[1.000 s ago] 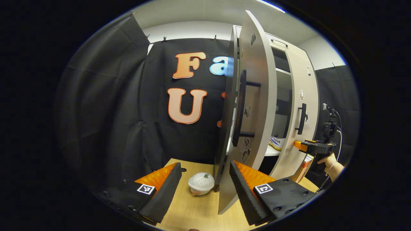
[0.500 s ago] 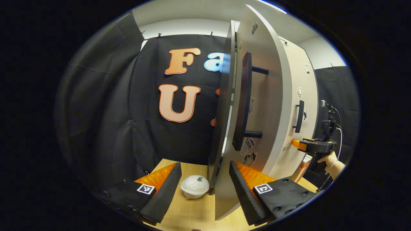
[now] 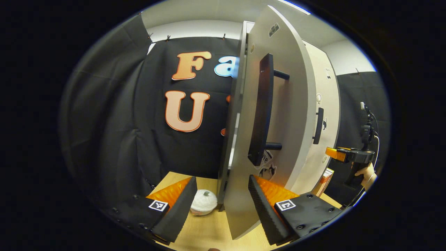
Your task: Grab one shoe with the right hand and put it into the shoe cabinet, grab the other shoe with the left hand and put it into the shoe cabinet; then close the right door with the right hand and the left door with the left hand.
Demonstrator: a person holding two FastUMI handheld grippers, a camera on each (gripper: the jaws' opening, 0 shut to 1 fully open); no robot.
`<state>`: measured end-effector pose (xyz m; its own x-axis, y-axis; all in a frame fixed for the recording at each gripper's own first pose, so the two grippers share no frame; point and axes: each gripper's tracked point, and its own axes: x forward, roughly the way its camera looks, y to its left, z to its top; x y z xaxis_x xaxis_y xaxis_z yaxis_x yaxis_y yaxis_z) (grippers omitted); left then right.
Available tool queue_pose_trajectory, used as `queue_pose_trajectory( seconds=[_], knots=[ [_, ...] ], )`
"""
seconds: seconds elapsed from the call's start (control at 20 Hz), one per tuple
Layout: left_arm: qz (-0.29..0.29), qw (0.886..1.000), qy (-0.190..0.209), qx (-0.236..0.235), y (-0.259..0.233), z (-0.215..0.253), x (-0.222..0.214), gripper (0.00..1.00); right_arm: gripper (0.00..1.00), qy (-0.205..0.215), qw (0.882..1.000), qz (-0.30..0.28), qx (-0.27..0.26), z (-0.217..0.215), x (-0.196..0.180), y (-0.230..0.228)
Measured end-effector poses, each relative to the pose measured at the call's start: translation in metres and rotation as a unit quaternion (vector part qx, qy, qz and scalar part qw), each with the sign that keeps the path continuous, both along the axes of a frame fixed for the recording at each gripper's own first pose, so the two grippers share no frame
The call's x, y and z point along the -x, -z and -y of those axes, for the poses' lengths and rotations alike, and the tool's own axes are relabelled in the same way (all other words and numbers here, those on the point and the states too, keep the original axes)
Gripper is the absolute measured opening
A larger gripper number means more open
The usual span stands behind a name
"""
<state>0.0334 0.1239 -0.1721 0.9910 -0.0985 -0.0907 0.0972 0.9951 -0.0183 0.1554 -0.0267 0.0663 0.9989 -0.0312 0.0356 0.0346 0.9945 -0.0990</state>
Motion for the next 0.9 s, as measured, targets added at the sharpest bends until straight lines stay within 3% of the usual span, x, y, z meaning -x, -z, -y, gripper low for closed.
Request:
queue_pose_trajectory(
  seconds=[0.15, 0.3, 0.4, 0.9],
  knots=[
    [-0.002, 1.0, 0.015, 0.001, 0.002, 0.023, -0.004, 0.99, 0.92, 0.002, 1.0, 0.008, 0.009, 0.014, 0.022, -0.01],
    [-0.006, 1.0, 0.026, 0.001, 0.005, 0.046, -0.007, 0.94, 0.92, -0.004, 1.0, 0.011, 0.02, 0.024, 0.037, -0.014],
    [-0.004, 1.0, 0.028, -0.005, 0.006, 0.058, -0.012, 0.99, 0.92, -0.013, 1.0, 0.013, 0.025, 0.029, 0.045, -0.018],
    [-0.001, 1.0, 0.009, 0.001, 0.014, 0.101, -0.042, 0.99, 0.92, -0.041, 0.999, 0.019, 0.023, 0.065, 0.057, -0.027]
  ],
)
